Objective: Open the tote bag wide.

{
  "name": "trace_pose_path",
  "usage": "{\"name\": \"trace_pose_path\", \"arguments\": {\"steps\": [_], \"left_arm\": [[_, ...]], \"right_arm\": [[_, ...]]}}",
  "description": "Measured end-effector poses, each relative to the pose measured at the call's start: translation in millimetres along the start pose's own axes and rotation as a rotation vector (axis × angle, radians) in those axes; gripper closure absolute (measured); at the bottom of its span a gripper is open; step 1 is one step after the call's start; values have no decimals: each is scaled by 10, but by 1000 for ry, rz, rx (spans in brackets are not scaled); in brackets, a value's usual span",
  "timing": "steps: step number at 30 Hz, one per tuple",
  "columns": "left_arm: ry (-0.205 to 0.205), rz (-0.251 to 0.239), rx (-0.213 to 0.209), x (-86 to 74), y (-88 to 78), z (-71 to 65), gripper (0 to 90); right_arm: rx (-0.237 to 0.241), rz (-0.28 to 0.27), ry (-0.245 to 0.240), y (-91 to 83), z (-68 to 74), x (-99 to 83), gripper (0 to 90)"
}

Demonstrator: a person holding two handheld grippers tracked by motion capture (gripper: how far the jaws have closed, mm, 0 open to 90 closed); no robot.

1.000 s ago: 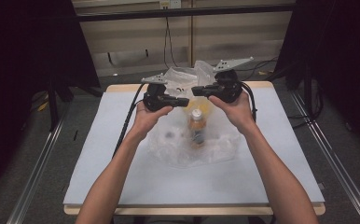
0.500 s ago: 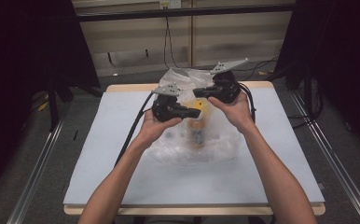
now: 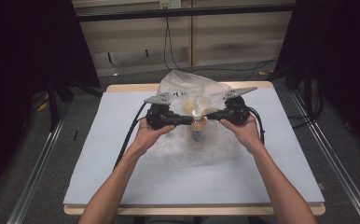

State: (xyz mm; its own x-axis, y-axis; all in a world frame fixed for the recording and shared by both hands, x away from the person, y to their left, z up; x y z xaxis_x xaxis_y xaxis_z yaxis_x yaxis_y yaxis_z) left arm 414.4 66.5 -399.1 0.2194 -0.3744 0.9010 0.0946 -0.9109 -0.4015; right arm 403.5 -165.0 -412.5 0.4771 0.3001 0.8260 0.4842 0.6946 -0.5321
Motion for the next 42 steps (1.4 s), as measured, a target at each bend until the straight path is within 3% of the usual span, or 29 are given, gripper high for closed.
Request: {"name": "trace_pose_path", "arguments": {"steps": [5, 6, 7, 8, 13, 15, 16, 19, 21, 22, 28, 30, 32, 33, 35, 37, 38, 42], "left_arm": [[-69, 36, 68, -137, -16, 206, 900], [-81, 91, 75, -238, 37, 278, 900], [-81, 91, 75, -238, 37, 278, 900], [-76, 130, 91, -294, 77, 310, 900], [-109, 196, 83, -492, 289, 403, 900], [-100, 266, 118, -561, 351, 429, 900], [-106, 277, 115, -602, 381, 448, 900], [-127, 332, 126, -706, 367, 497, 900], [-139, 332, 137, -776, 353, 515, 900], [-145, 362, 140, -809, 323, 518, 900], [-176, 354, 137, -995, 159, 510, 900], [-163, 381, 141, -1019, 79, 472, 900], [-169, 355, 123, -1071, 7, 429, 900], [-161, 378, 123, -1093, -59, 421, 900], [-170, 357, 107, -1144, -144, 395, 900], [-137, 388, 107, -1180, -244, 353, 900], [-148, 364, 94, -1209, -266, 321, 900], [-137, 342, 65, -1286, -370, 215, 900]], "right_arm": [[5, 27, 10, 64, -21, -132, 900], [6, 42, 22, 97, -45, -223, 900], [6, 42, 22, 97, -45, -223, 900], [7, 48, 29, 117, -59, -274, 900], [7, 120, 59, 256, -130, -584, 900], [8, 132, 62, 277, -135, -626, 900], [3, 160, 62, 303, -151, -704, 900], [0, 171, 71, 304, -176, -772, 900], [-11, 188, 84, 269, -227, -874, 900], [-11, 200, 90, 256, -238, -913, 900], [-2, 198, 86, 143, -223, -1008, 900], [-1, 213, 82, 85, -206, -1037, 900], [-2, 226, 74, 19, -198, -1066, 900], [-2, 227, 73, -14, -195, -1085, 900], [7, 226, 88, -90, -194, -1140, 900], [8, 219, 97, -166, -200, -1193, 900], [11, 216, 90, -196, -197, -1214, 900], [17, 219, 65, -303, -171, -1284, 900]]}}
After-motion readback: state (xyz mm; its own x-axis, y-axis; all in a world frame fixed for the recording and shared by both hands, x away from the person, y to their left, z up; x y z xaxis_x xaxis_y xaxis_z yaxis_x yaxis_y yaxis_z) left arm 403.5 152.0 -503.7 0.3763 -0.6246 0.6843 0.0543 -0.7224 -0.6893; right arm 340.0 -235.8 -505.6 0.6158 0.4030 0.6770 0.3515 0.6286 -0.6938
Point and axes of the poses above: each handheld gripper's, and its own axes: y roughly forward along the jaws, x roughly out of its top, z roughly to its left, the point moved 3 cm from there along y, roughly forward along the jaws, and after that the axes turned 1 degree about y, right-handed, at the moved point
